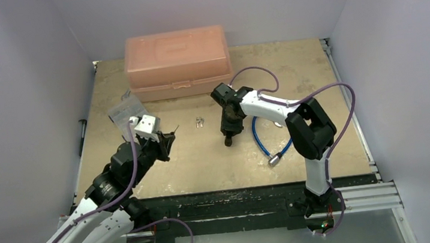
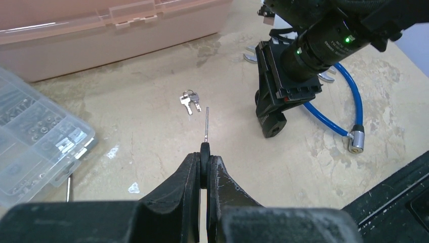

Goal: Unlock with the key

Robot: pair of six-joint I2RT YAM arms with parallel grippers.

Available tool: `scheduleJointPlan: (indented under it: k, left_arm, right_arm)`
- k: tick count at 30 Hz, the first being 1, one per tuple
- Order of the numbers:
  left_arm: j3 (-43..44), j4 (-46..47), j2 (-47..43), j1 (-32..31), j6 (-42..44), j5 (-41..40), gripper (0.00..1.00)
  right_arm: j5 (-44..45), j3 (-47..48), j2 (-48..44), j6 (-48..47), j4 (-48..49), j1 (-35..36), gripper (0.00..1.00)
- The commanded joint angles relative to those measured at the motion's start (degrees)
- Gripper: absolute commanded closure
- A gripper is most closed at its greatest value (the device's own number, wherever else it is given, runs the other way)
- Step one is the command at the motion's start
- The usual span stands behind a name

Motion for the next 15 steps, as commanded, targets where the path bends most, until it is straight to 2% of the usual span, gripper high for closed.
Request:
scheduleJointPlan:
  k: [1,6,13,15]
  left_arm:
    - [1.3,3.8,1.5,0.2,1.4,3.7,1.00]
    - [-1.0,9.0,2.0,0.2,1.7,7.4,1.00]
    - [-4.1,15.1,1.1,0.2,1.4,10.3,1.00]
    - [-4.1,15.4,1.7,0.2,1.4,10.3,1.00]
  right_arm:
    - [8.3,7.2,-1.4,7.2,-11.8,0.8,1.00]
    - [8.1,6.9,-4.0,10.8,-13.0,0.1,1.00]
    - [-0.1,-0.6,-12.2,10.4,-3.1,-2.1,1.00]
    - [-0.5,0.4,-12.1,12.0,-6.2,-2.9,1.00]
